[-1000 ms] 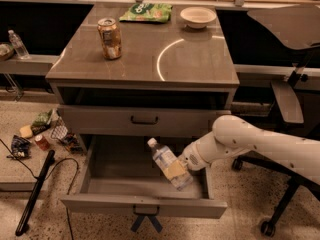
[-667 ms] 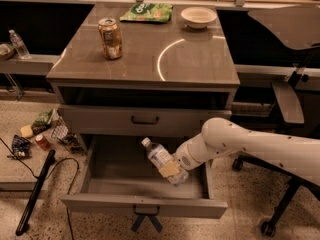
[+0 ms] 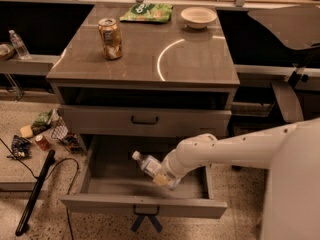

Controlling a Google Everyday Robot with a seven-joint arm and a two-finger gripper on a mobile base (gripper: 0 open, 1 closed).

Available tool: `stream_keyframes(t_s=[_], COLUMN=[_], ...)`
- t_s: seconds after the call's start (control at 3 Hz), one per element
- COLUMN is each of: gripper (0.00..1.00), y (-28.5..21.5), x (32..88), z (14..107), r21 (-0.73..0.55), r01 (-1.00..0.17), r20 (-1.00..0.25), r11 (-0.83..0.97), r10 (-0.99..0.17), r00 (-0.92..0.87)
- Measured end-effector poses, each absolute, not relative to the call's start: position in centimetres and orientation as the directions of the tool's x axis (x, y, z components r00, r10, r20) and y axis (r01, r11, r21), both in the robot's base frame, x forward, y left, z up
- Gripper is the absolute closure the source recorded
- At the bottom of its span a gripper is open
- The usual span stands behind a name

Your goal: Place blue plastic bottle into middle drawer

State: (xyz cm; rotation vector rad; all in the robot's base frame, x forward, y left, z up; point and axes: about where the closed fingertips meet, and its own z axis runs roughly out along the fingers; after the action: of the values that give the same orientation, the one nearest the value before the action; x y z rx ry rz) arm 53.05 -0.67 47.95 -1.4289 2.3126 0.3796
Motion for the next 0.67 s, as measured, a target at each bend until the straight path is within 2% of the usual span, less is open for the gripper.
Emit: stream_keyframes(t_s=[0.67], gripper=[0.3], y=[0.9], x=[54.4], z=[43.2], r21=[-0.003], r01=[-0.901], r20=[-0.412], r11=[0.433], r10=[-0.822], r00=[-0.394])
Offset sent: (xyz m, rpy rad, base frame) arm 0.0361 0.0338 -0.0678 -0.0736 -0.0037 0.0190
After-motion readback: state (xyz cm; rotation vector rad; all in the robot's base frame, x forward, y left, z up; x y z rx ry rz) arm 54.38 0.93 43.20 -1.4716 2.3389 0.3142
